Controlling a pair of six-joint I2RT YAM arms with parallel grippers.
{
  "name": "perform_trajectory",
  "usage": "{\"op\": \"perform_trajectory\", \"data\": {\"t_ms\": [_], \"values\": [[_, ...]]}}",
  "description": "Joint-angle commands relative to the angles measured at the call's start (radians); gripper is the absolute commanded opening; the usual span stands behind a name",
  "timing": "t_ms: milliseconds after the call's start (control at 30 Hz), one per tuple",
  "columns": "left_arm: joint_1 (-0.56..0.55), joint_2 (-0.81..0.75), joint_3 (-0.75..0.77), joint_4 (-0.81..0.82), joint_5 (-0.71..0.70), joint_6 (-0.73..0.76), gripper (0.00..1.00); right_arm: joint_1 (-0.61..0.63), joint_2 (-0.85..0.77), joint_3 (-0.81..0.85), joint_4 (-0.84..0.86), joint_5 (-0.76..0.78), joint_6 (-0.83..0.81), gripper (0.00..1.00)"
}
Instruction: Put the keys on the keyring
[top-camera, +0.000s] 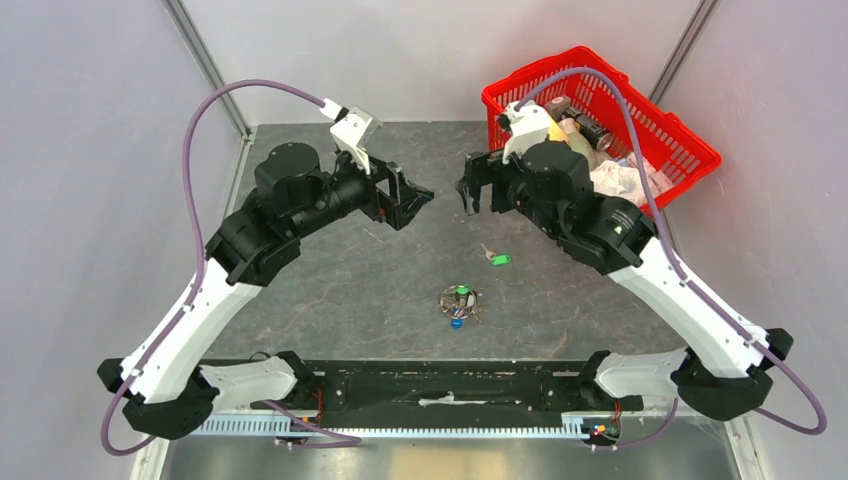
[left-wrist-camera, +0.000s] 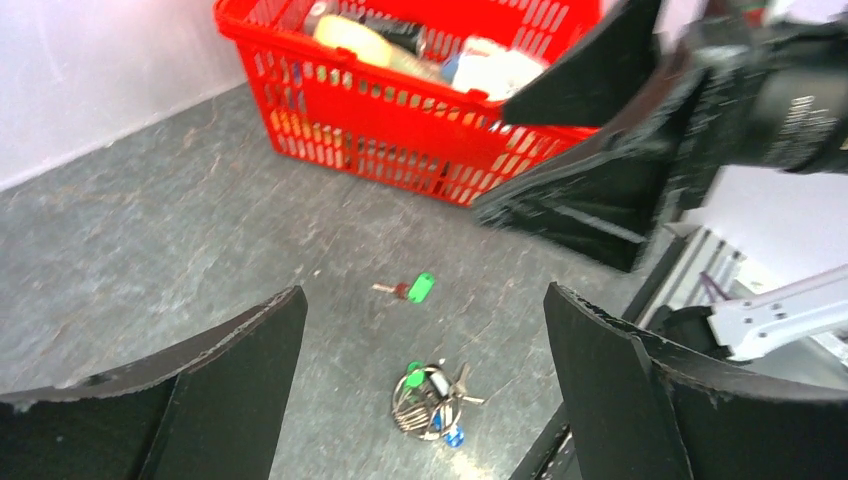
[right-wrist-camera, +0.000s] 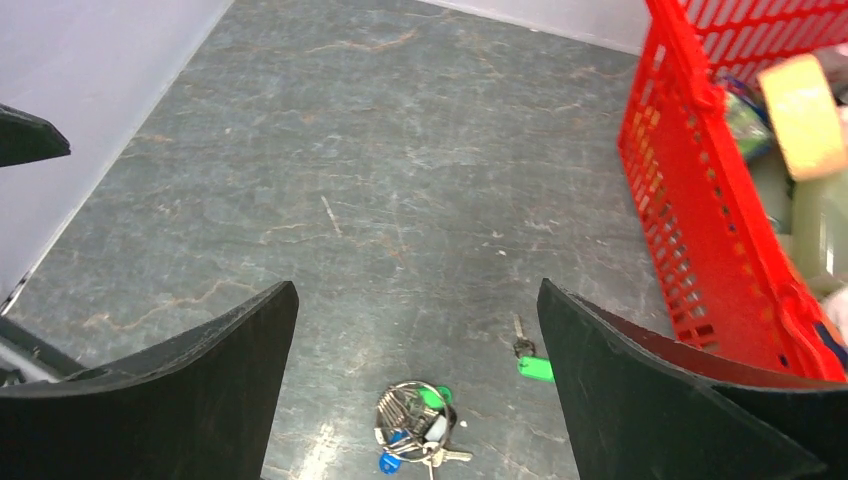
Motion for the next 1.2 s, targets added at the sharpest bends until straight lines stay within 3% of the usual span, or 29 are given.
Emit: {"op": "perform_trajectory", "data": {"t_ms": [0, 167, 500, 733, 1167], "values": [[-0.006, 0.01, -0.058, -0.016, -0.081, 0.059, 0.95, 0.002, -0.106, -0.063, 0.011, 0.127, 0.059, 0.97], [-0.006, -0.036, -0.14, 0.026, -0.146, 0.052, 0.95, -0.001, -0.207, -0.137, -0.006, 0.12, 0.076, 0.97], [-0.006, -0.095, -0.281, -0.013, -0.183, 0.019, 0.95, 0.0, -0.304, -0.359, -0.038, -0.082, 0.028, 0.97], [-0.006, -0.244, -0.431, -0.02, -0.201, -0.022, 0.95, 0.001, -0.236, -0.479, -0.06, -0.156, 0.024, 0.97], [-0.006, -0.441, -0.645, -0.051, -0.203, -0.053, 0.94, 0.001, -0.188, -0.764, 0.255, -0.321, 0.036, 0.9]]}}
